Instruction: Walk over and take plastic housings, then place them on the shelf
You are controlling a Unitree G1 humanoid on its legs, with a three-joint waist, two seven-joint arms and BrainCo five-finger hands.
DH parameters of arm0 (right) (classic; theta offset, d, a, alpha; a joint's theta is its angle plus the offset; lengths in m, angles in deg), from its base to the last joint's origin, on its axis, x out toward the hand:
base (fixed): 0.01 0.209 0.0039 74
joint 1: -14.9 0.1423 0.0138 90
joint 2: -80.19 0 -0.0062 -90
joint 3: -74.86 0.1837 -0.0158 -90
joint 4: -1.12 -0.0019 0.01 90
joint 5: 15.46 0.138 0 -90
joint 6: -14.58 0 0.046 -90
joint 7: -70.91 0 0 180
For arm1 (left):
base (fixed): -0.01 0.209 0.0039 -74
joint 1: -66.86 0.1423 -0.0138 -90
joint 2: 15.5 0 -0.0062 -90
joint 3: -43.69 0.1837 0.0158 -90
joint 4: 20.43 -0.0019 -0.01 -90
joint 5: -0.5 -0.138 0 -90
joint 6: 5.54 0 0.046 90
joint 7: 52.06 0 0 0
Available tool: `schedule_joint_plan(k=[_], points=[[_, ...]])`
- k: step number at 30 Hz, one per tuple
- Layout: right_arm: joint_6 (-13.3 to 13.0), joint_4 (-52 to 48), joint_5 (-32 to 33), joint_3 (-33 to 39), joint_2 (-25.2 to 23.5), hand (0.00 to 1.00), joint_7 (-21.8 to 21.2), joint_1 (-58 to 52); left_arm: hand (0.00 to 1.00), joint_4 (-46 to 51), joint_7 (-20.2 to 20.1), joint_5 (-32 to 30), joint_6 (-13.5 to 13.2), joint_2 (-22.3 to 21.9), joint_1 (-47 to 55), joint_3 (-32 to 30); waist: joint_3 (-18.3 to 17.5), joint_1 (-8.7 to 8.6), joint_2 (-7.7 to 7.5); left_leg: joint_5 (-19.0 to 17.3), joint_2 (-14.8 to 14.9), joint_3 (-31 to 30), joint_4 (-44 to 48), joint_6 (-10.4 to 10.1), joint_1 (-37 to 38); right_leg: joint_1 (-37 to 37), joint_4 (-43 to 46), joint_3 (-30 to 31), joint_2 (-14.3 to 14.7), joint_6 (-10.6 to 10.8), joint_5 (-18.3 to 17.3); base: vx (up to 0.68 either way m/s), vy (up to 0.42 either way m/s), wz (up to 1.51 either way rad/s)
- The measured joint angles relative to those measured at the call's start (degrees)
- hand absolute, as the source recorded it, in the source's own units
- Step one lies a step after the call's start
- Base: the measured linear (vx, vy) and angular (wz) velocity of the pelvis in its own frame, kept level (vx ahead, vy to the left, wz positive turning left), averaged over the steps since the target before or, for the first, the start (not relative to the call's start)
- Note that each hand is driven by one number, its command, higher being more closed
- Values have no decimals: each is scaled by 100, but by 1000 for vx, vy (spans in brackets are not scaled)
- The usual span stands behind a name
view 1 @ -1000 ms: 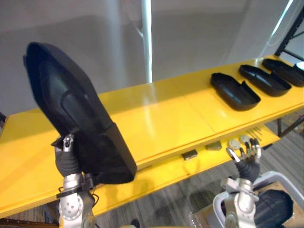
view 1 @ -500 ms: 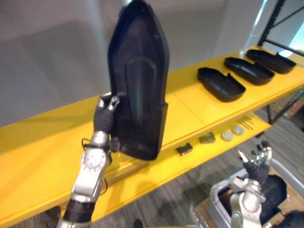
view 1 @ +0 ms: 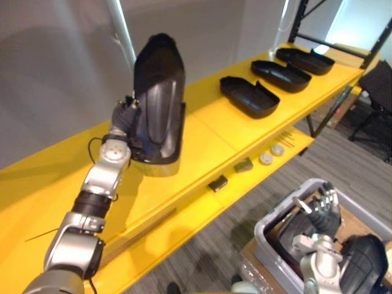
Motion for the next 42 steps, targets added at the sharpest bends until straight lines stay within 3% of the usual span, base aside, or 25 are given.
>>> schedule_joint_plan(k=[4, 11, 14, 17, 22, 25, 28, 29, 30, 32, 33, 34, 38, 42], points=[[-16, -1, 48, -247, -2, 0, 9, -76, 100, -679, 397, 476, 292, 119, -177, -319, 285, -47, -73, 16, 20, 46, 31, -16, -42, -112, 67, 93, 55, -28, 19, 0, -5, -7], [-28, -19, 315, -383, -9, 0, 31, -63, 100, -1089, 778, 1131, 328, 272, -453, -669, 759, -54, -198, 35, 55, 65, 125, -16, -209, -334, 230, 121, 92, -45, 5, -17, -2, -3], [-70, -74, 377, -502, -11, 0, 149, -11, 100, -1329, 988, 1629, 288, 223, -464, -875, 912, -64, -236, -35, 107, 36, 363, -40, -389, -412, 271, 111, 97, -50, 2, 0, -4, 2], [-138, -75, 477, -562, -10, 0, 229, 98, 100, -1355, 1052, 1869, -30, 152, -463, -1073, 1047, -61, -217, -37, 132, -1, 407, -43, -391, -411, 338, 83, 109, -84, -25, -7, -14, 6], [-140, -76, 477, -638, -10, 0, 281, 181, 100, -1410, 1113, 1857, -192, -12, -419, -1166, 1086, -64, -170, -50, 139, -61, 466, -43, -428, -406, 368, 49, 107, -82, -34, -12, 1, 4], [-140, -76, 471, -671, -14, 0, 312, 99, 100, -1017, 1062, 1824, -577, -92, 243, -1208, 1109, -69, -123, -53, 122, -109, 491, -39, -429, -392, 454, -29, 95, -62, -108, -6, -7, 9], [-154, -76, 449, -615, -104, 0, 371, -87, 100, -282, 591, 1500, -1356, -304, 1379, -1614, 1115, -35, -78, -58, 130, -265, 513, -38, -404, -308, 498, -126, 93, -61, -173, 12, -19, 16], [-194, -76, 438, -564, -130, 0, 373, -178, 100, -102, 452, 1272, -1725, -427, 1839, -1685, 1126, 48, -51, -69, 132, -271, 509, -48, -343, -265, 543, -162, 92, -68, -220, 16, -23, 14], [-243, -76, 434, -546, -128, 0, 373, -235, 100, -15, 388, 1138, -1890, -497, 2079, -1707, 1116, 97, -26, -82, 133, -279, 517, -50, -335, -260, 568, -173, 92, -66, -246, 10, -25, 12], [-380, -76, 423, -467, -128, 0, 363, -421, 100, 292, 297, 633, -2508, -774, 2946, -1787, 1091, 209, 89, -91, 114, -395, 521, -53, -332, -192, 575, -281, 93, -65, -289, 8, -25, 22], [-406, -74, 423, -444, -129, 0, 363, -456, 100, 392, 299, 529, -2599, -842, 3152, -1783, 1074, 265, 124, -91, 113, -395, 521, -53, -337, -191, 577, -314, 91, -68, -294, 7, -22, 20], [-430, -69, 423, -446, -129, 0, 359, -478, 0, 560, 309, 268, -2726, -911, 3512, -1776, 1055, 322, 158, -91, 111, -417, 520, -53, -344, -174, 561, -359, 88, -69, -298, -11, -9, 13], [-533, 28, 441, -454, -131, 0, 373, -475, 0, 810, 608, -361, -3042, -1062, 4288, -1613, 994, 497, 260, -89, 83, -559, 519, -55, -354, -135, 476, -458, 66, -55, -330, -17, -4, 12], [-534, 252, 478, -454, -130, 0, 399, -485, 0, 866, 697, -708, -3111, -1072, 4382, -1449, 961, 571, 294, -90, 75, -669, 519, -88, -410, -97, 404, -568, 64, -67, -346, -9, 1, 13]])
